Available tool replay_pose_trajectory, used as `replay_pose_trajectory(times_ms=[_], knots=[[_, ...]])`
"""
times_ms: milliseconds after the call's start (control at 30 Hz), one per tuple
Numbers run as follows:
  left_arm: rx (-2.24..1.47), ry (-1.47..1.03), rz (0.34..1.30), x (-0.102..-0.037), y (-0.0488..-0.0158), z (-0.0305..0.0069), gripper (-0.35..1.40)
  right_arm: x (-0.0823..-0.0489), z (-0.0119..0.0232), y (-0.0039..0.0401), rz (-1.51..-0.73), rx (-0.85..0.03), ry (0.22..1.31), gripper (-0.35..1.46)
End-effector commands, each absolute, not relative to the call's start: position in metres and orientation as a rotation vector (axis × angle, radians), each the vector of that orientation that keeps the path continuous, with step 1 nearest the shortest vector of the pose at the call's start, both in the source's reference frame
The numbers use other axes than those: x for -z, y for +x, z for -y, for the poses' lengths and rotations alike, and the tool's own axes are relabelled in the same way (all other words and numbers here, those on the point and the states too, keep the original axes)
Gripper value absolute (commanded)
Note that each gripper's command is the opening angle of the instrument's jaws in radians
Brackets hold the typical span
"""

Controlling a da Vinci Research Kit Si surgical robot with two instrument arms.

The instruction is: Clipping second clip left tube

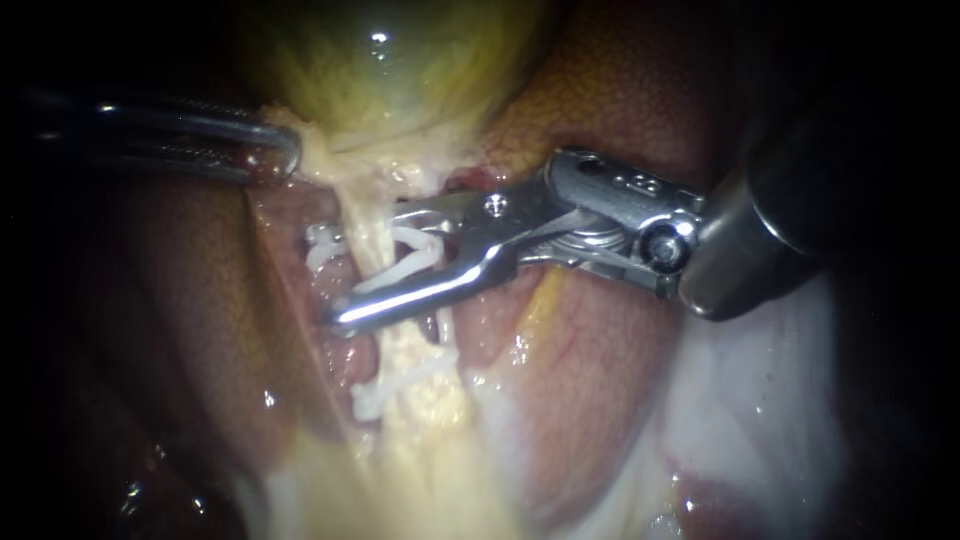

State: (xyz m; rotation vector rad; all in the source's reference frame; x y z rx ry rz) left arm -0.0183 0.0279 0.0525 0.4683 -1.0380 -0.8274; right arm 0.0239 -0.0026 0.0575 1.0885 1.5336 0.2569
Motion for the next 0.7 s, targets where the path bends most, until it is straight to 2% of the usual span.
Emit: replay_pose_trajectory(times_ms=[33, 333, 700], knots=[[0.827, 0.468, 1.038, -0.0525, -0.0183, -0.0279, -0.35, -0.0576, 0.0031, 0.024, -1.531, -0.25, 1.098, 0.35], [0.827, 0.468, 1.038, -0.0525, -0.0183, -0.0279, -0.35, -0.0576, 0.0039, 0.0243, -1.521, -0.229, 1.135, 0.28], [0.827, 0.468, 1.038, -0.0525, -0.0183, -0.0279, -0.35, -0.0582, 0.0047, 0.0242, -1.498, -0.25, 1.165, 0.09]])
